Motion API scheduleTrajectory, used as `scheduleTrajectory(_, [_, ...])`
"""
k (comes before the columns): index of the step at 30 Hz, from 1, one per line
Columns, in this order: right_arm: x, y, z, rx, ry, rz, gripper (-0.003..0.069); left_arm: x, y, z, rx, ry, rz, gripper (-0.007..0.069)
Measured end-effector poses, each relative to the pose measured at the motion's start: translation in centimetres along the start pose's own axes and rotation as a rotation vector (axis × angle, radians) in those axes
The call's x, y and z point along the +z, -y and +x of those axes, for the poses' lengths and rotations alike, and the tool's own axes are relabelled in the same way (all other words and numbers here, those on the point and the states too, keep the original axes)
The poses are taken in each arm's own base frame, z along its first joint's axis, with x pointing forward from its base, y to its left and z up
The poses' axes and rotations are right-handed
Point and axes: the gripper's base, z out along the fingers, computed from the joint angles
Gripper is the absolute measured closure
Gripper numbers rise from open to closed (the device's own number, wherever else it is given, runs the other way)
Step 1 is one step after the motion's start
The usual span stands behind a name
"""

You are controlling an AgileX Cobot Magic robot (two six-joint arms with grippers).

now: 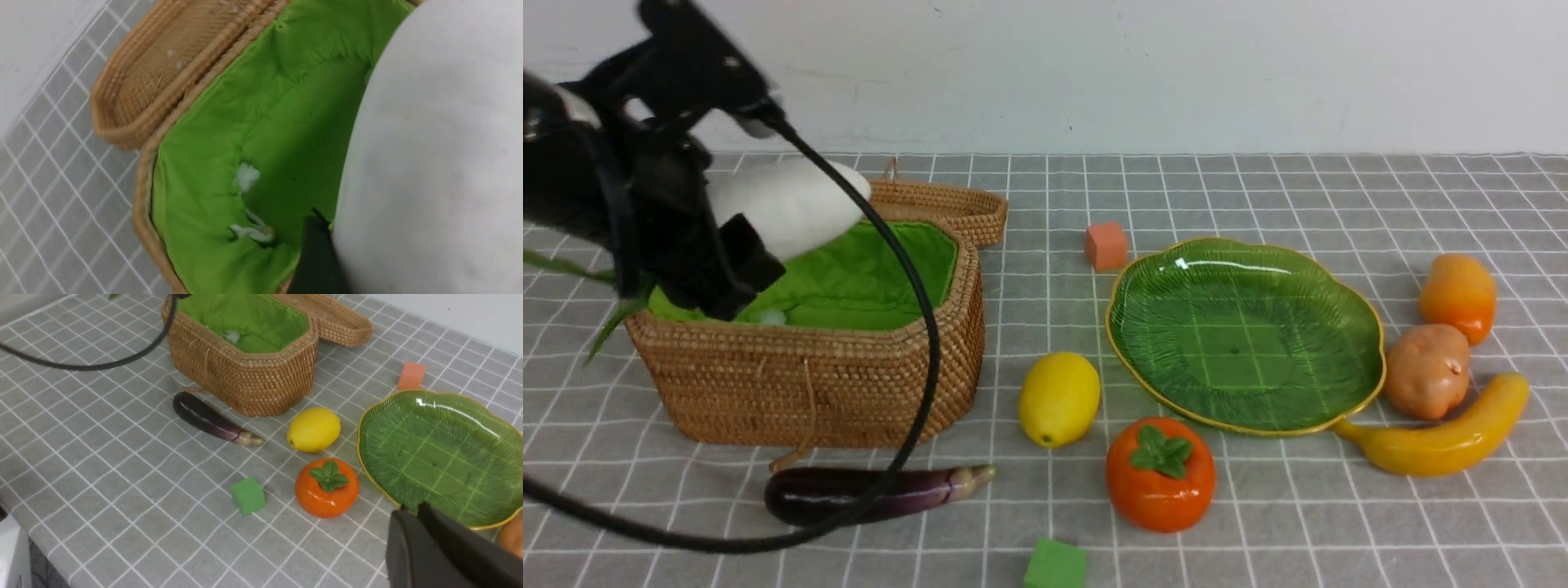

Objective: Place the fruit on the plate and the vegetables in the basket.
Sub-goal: Take a daikon with your left arm and place it on the basket on the left, then use the left arm to grab an eggplant and put it into the left basket

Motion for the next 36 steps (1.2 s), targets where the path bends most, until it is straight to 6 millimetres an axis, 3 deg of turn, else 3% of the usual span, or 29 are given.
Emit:
scheduleTrajectory(6, [0.0, -0.1, 0.4, 0.005, -0.044, -0.014, 0.0627, 5.9, -2.5, -1.7, 0.161, -0.065, -0.085, 0.0145])
scheduleTrajectory(12, [0.0, -0.2, 0.5, 0.011, -0.056, -0.019, 0.0624, 9.3, -2.6, -1.6, 0.211, -0.082, -0.102, 0.0145])
scheduleTrajectory(15, [0.0, -0.2, 0.5, 0.021, -0.055, -0.022, 0.0621, 9.6, -2.5, -1.5, 0.216, -0.084, -0.102, 0.0099])
scheduleTrajectory(18, [0.0, -0.2, 0.5, 0.029, -0.055, -0.021, 0.0617, 8.8, -2.6, -1.6, 0.191, -0.078, -0.105, -0.0026])
scheduleTrajectory(22, [0.0, -0.1, 0.5, 0.026, -0.058, -0.010, 0.0613, 6.4, -2.3, -1.7, 0.055, -0.069, -0.070, -0.0025])
scheduleTrajectory(24, [0.0, 0.0, 0.5, 0.022, -0.061, -0.001, 0.0612, 4.2, -2.1, -2.0, -0.041, -0.024, -0.053, 0.0040])
scheduleTrajectory(25, [0.0, 0.0, 0.6, 0.021, -0.062, 0.001, 0.0611, 4.2, -2.1, -2.0, -0.041, -0.024, -0.053, 0.0040])
scheduleTrajectory(26, [0.0, 0.1, 0.6, 0.018, -0.065, 0.009, 0.0610, 2.1, -1.4, -2.4, -0.080, 0.016, -0.039, 0.0138])
scheduleTrajectory(27, [0.0, 0.1, 0.6, 0.017, -0.065, 0.011, 0.0610, 1.9, -1.3, -2.5, -0.081, 0.019, -0.036, 0.0138])
scheduleTrajectory(28, [0.0, 0.1, 0.6, 0.016, -0.066, 0.014, 0.0610, 1.1, -0.8, -2.4, -0.088, 0.027, -0.022, 0.0209])
scheduleTrajectory(30, [0.0, 0.2, 0.6, 0.015, -0.067, 0.018, 0.0606, -0.7, 2.1, -2.1, -0.054, 0.017, 0.056, 0.0425])
scheduleTrajectory(33, [0.0, 0.2, 0.6, 0.015, -0.067, 0.018, 0.0603, -0.9, 7.0, -0.5, 0.019, -0.042, 0.189, 0.0622])
scheduleTrajectory(34, [0.0, 0.2, 0.6, 0.015, -0.067, 0.018, 0.0602, -1.0, 7.2, -0.4, 0.023, -0.045, 0.195, 0.0633])
scheduleTrajectory(35, [0.0, 0.2, 0.6, 0.015, -0.067, 0.018, 0.0600, -0.1, 9.9, 1.0, 0.058, -0.097, 0.266, 0.0638])
scheduleTrajectory(36, [0.0, 0.2, 0.6, 0.015, -0.067, 0.018, 0.0600, 0.3, 10.8, 1.8, 0.068, -0.125, 0.290, 0.0638])
